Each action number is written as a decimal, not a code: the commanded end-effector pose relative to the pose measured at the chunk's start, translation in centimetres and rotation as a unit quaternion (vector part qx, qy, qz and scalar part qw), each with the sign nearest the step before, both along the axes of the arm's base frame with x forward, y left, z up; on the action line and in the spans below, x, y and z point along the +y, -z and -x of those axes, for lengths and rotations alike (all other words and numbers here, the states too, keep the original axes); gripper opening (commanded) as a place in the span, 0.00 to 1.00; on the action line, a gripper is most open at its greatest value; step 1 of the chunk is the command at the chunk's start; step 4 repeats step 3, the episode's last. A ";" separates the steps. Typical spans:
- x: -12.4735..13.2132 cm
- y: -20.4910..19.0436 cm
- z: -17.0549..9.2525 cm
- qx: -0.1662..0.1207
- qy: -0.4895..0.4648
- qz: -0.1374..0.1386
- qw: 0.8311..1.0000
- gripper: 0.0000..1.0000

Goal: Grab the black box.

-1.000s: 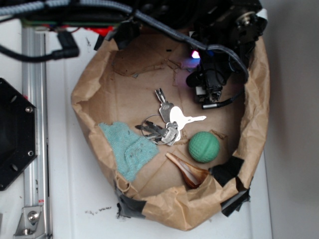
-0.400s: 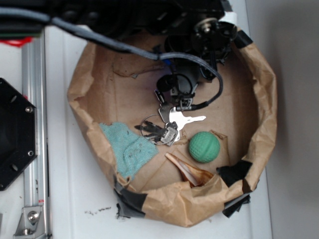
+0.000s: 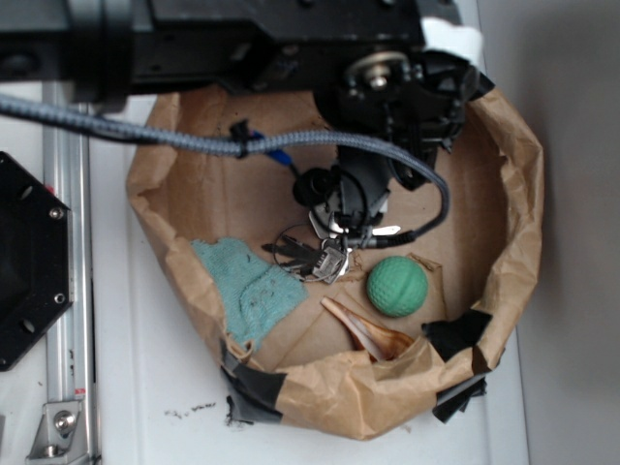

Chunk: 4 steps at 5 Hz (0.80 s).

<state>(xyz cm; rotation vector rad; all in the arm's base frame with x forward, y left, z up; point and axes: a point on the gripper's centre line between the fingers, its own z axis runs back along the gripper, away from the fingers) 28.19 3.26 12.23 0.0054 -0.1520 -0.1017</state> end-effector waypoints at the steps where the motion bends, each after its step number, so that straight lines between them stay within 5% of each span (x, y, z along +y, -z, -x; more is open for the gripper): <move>1: -3.5 -1.0 -1.7 0.028 0.011 -0.025 0.999 0.00; 4: -3.6 -0.7 0.8 0.041 0.001 0.016 0.999 0.00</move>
